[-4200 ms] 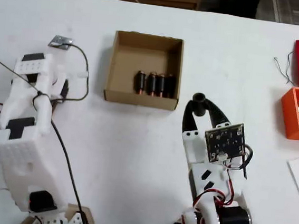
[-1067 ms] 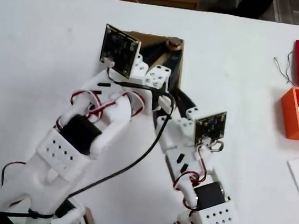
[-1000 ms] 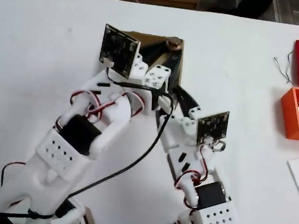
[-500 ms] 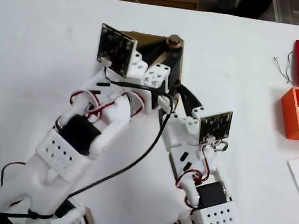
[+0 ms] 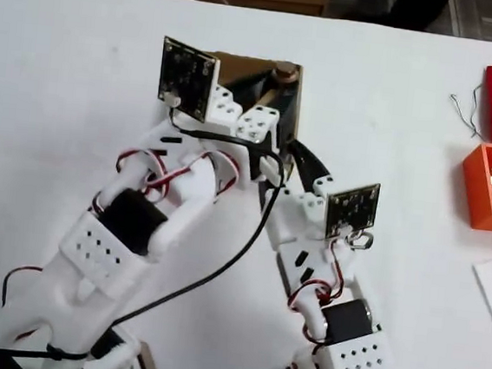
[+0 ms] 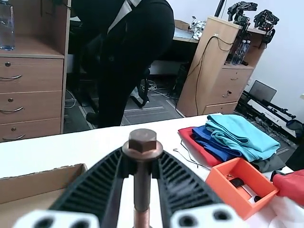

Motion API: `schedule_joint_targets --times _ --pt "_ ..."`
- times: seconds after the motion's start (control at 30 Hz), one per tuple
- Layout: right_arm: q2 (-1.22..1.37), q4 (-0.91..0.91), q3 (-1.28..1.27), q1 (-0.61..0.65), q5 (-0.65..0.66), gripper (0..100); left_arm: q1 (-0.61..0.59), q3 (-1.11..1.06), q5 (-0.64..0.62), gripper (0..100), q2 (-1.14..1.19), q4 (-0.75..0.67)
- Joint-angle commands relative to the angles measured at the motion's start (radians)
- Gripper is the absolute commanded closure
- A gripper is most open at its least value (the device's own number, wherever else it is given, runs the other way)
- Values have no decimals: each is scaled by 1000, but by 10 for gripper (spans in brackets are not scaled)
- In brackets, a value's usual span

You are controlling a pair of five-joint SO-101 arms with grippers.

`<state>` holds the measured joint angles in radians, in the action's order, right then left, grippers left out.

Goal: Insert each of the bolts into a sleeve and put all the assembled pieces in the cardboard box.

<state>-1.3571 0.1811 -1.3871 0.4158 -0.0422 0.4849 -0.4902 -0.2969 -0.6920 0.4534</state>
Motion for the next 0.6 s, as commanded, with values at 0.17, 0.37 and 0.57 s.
schedule_joint_targets --times 0.17,0.37,0.57 --pt "4 2 58 5 -8 978 5 5 -6 976 -23 -2" --pt "4 2 58 5 -8 978 11 -21 -3 975 -23 -5" --pt "4 2 58 5 -8 978 11 -47 -2 975 -23 -31"
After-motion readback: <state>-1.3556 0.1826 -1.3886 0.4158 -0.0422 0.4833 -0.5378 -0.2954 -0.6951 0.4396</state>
